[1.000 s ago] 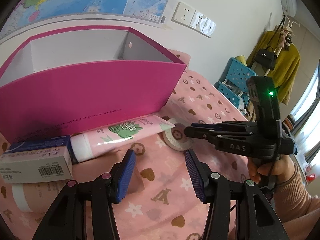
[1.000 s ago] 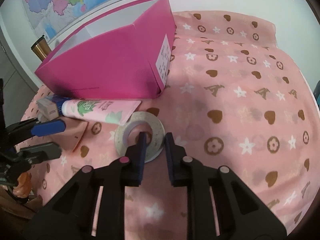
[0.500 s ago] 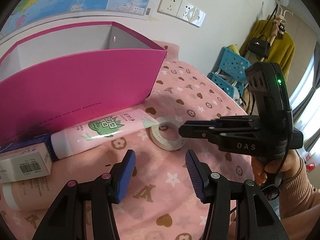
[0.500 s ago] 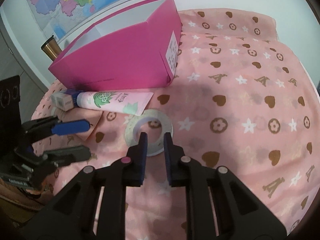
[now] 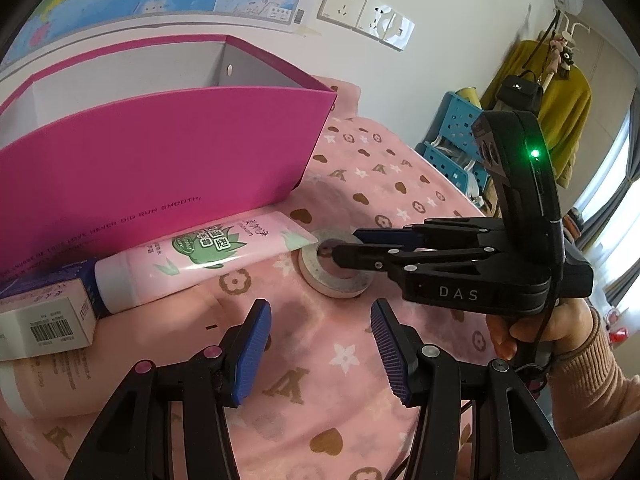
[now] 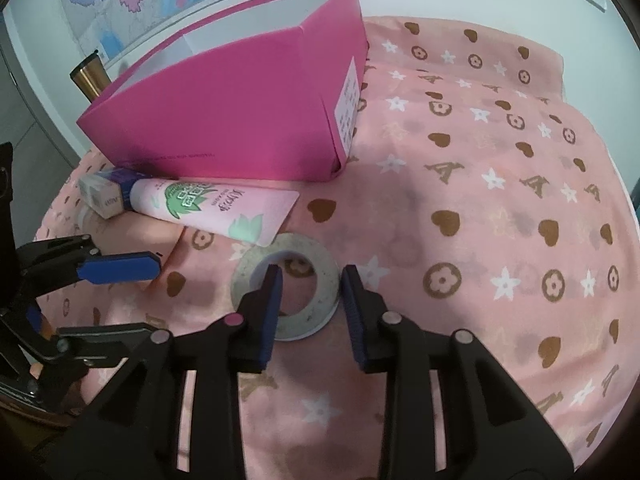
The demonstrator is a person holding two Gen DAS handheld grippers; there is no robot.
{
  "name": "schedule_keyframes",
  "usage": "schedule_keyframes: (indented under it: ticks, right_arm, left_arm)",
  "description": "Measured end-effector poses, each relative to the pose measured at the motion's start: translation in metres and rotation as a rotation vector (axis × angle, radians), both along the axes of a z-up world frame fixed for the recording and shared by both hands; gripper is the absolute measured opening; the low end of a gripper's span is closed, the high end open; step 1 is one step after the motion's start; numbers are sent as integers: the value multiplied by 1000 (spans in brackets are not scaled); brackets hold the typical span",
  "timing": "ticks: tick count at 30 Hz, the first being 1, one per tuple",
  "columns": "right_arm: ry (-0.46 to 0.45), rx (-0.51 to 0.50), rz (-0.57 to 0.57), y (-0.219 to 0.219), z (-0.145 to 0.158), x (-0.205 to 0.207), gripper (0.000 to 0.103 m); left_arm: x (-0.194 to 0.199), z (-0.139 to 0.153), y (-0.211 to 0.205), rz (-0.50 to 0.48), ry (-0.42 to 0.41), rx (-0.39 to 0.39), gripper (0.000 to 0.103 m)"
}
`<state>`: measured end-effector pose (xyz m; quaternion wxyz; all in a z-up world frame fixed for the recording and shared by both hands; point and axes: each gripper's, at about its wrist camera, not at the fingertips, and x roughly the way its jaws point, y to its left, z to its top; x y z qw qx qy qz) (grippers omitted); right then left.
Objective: Organize rigid objects
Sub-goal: 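Grasp the white tape roll by its rim with the right gripper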
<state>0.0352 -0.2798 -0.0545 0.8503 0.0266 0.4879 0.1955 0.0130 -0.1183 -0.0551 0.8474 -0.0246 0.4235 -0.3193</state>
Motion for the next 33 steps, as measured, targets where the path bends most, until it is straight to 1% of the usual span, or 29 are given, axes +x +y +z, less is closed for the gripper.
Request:
schedule_keyframes:
  ticks: [1, 2, 9, 14, 18, 23, 31, 33]
  right_arm:
    - [-4, -12, -4, -1, 0, 0, 22]
    - [-4, -16, -7, -1, -1, 0, 20]
    - [-9, 9, -12, -6, 1, -6, 17]
    - [-13, 53, -21, -9, 6, -14, 16]
    - [-13, 96, -28, -11, 10, -22, 16]
    - [-30, 106, -15, -7, 17, -27, 16]
    - [-78, 112, 16, 5, 32, -27, 16]
    - [-91, 113, 23, 7, 37, -26, 16]
  left_arm:
    - [0, 0, 0, 0, 2, -2, 53]
    - [1, -1, 0, -1, 5, -5, 53]
    - [2, -3, -2, -11, 19, -18, 53]
    - [1, -3, -3, -24, 26, -30, 53]
    - [-1, -5, -7, -41, 28, -35, 48]
    - [-7, -2, -12, -65, 18, -36, 42]
    - [-11, 14, -8, -53, -33, -44, 40]
    - [-11, 19, -5, -43, -59, -49, 40]
